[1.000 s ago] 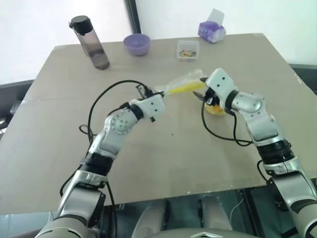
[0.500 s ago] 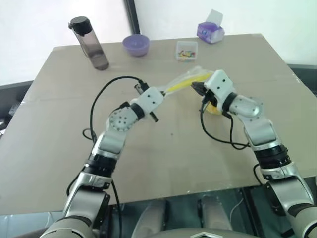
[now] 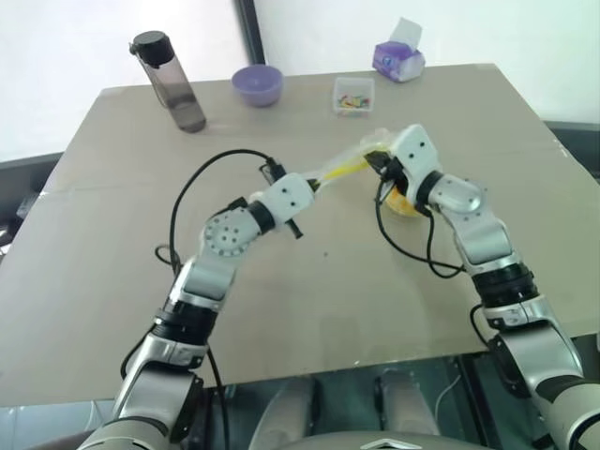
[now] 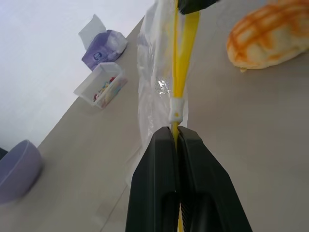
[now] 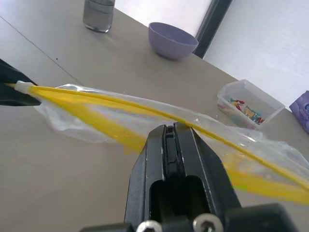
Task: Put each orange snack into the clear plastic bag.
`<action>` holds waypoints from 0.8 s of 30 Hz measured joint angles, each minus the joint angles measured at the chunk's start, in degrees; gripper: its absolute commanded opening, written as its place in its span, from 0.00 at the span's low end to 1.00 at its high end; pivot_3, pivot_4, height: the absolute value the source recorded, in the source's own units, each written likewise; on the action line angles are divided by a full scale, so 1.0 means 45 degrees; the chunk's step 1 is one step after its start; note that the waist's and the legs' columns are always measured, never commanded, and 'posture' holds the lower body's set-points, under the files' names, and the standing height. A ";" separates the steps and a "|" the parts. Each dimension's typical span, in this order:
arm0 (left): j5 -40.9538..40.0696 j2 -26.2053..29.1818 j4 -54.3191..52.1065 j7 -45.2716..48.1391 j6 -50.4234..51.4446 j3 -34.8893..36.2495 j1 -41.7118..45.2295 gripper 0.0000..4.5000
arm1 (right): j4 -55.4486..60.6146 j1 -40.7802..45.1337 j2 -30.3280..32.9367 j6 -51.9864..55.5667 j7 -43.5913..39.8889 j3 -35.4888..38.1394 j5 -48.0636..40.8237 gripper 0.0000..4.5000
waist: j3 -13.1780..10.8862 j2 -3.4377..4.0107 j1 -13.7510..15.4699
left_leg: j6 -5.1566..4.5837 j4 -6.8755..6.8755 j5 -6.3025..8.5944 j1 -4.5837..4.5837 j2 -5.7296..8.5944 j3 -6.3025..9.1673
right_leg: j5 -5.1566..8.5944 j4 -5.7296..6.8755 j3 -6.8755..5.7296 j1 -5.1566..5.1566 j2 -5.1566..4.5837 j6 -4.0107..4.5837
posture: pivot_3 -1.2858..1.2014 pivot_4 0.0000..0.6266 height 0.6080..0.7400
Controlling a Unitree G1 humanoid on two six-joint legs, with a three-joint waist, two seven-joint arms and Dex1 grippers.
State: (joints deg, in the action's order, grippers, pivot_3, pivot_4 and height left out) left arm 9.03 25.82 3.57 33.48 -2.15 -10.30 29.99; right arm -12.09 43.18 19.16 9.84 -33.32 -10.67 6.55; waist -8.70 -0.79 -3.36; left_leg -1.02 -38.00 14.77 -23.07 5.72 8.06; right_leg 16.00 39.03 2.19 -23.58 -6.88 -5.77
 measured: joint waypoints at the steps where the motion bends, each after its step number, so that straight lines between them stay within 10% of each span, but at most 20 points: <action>1: 0.0113 0.0106 -0.0012 0.0041 -0.0316 -0.0183 -0.0003 0.00 | -0.0133 0.0041 0.0002 0.0003 -0.0018 -0.0063 0.0036 0.02 | 0.0000 0.0000 -0.0003 | 0.0000 0.0000 0.0000 0.0000 0.0001 0.0000 | 0.0000 -0.0001 0.0000 0.0001 0.0000 0.0000 | 0.52 0.24 1.00; 8: 0.0720 0.0152 -0.0026 0.0266 -0.1574 -0.0968 -0.0070 0.00 | -0.1450 0.0251 0.0239 -0.0856 -0.0024 -0.1243 0.1248 0.02 | 0.0000 0.0001 -0.0014 | 0.0000 0.0001 0.0000 0.0000 0.0001 -0.0002 | 0.0000 -0.0001 0.0002 -0.0002 0.0001 0.0000 | 0.52 0.24 1.00; 18: 0.1190 0.0128 -0.0011 -0.0111 -0.1206 -0.0885 -0.0137 0.00 | -0.1857 0.0279 0.1429 -0.3395 -0.0056 -0.2464 0.3168 0.91 | 0.0000 0.0000 -0.0042 | 0.0000 0.0000 0.0000 0.0001 0.0001 -0.0003 | 0.0000 0.0000 0.0002 -0.0001 0.0004 0.0000 | 0.52 0.24 1.00; 24: 0.1250 -0.0164 0.0021 -0.0523 -0.0470 -0.0812 -0.0116 0.00 | -0.1473 0.0150 0.1542 -0.3712 -0.0163 -0.2419 0.3341 0.98 | 0.0000 0.0000 -0.0002 | 0.0000 -0.0001 0.0000 -0.0001 0.0002 -0.0001 | 0.0000 -0.0001 0.0001 0.0000 0.0004 0.0000 | 0.52 0.24 1.00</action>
State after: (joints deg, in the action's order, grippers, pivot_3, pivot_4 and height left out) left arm 14.65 25.08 3.67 31.13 -4.27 -13.96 29.47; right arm -18.72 43.85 26.10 -6.87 -34.06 -21.55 21.58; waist -8.70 -0.79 -3.37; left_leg -1.02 -38.01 14.77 -23.07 5.73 8.05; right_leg 16.00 39.03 2.20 -23.58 -6.86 -5.77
